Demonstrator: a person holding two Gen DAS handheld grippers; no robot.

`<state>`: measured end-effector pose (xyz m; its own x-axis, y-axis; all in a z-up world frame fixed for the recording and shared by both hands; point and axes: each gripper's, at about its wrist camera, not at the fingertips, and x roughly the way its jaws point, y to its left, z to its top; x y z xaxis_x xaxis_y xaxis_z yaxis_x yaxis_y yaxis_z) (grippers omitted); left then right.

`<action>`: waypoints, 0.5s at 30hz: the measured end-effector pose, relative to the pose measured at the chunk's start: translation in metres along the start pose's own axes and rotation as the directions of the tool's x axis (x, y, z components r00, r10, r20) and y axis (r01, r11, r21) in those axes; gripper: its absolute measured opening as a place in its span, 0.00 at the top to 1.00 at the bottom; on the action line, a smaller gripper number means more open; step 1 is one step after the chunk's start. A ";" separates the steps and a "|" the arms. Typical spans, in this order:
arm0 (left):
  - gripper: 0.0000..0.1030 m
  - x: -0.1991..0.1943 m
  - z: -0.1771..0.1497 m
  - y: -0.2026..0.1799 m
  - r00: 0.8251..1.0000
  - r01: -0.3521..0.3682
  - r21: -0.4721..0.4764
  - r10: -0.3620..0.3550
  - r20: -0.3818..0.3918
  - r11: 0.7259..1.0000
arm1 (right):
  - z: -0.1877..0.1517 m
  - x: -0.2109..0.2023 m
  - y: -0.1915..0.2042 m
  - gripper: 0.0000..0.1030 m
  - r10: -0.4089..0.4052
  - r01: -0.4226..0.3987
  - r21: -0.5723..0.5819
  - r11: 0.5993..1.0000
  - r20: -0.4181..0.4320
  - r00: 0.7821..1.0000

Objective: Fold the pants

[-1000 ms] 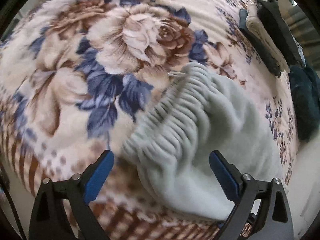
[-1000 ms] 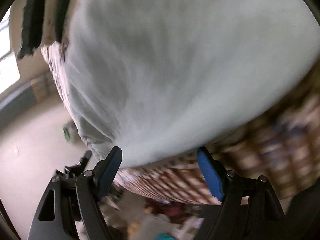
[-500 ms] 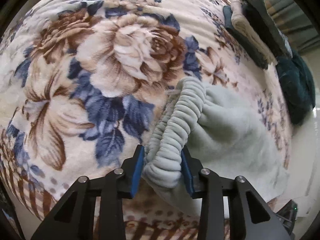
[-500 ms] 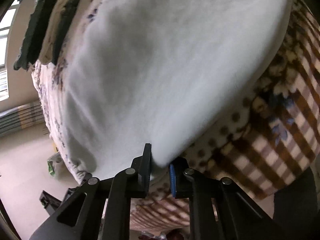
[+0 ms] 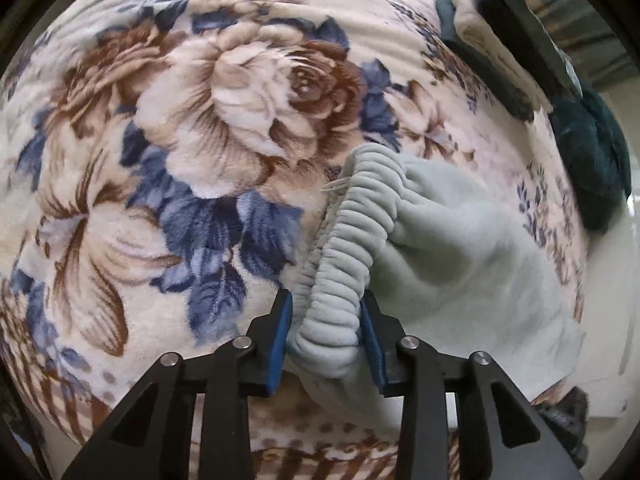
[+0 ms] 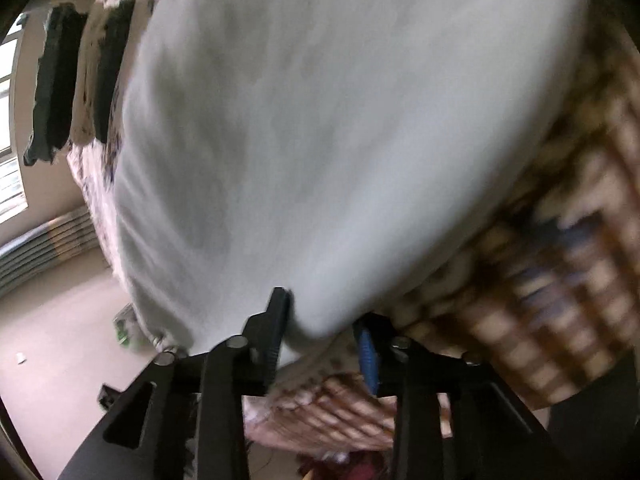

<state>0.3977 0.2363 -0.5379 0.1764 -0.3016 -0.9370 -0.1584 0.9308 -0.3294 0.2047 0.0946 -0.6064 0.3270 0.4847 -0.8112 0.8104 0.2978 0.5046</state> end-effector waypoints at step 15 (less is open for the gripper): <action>0.07 -0.041 -0.063 -0.245 0.991 -0.130 0.407 0.110 0.072 0.904 | 0.090 -0.174 -0.062 0.31 0.002 -0.020 0.064 0.998 0.271 0.963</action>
<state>0.3682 0.0080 -0.4259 0.2273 -0.1814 -0.9568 0.2289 0.9649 -0.1286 0.1417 -0.0821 -0.5230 0.4481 0.2443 -0.8600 0.8330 0.2351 0.5008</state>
